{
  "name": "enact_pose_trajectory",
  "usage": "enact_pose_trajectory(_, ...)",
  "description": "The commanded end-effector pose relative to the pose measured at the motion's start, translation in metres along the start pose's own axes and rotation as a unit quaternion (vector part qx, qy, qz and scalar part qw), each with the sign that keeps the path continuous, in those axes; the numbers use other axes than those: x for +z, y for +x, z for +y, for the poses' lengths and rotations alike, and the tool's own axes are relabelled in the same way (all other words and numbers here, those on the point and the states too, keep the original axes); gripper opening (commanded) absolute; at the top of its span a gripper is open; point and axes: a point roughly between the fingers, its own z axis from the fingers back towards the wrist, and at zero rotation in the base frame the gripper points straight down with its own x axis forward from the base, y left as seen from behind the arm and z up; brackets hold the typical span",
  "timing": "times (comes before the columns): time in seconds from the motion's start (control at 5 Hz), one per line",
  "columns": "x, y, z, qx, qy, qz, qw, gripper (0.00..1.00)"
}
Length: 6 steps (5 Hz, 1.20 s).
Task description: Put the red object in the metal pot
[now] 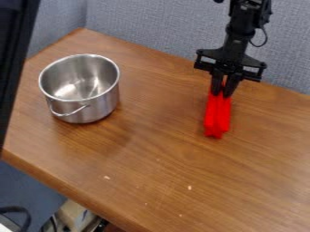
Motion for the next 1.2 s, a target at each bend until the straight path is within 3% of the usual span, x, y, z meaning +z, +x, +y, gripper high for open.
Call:
enact_pose_trajectory(0.0,0.021,0.011,0.002,-0.016,-0.004,-0.022,0.9996,0.00)
enact_pose_trajectory(0.4,0.047,0.004,0.028,-0.029,-0.005,-0.038,0.9989,0.00)
enact_pose_trajectory(0.6,0.078,0.002,0.040,0.008,-0.010,-0.046,0.9988,0.00)
enact_pose_trajectory(1.0,0.128,-0.006,0.079,0.078,-0.022,-0.068,0.9944,0.00)
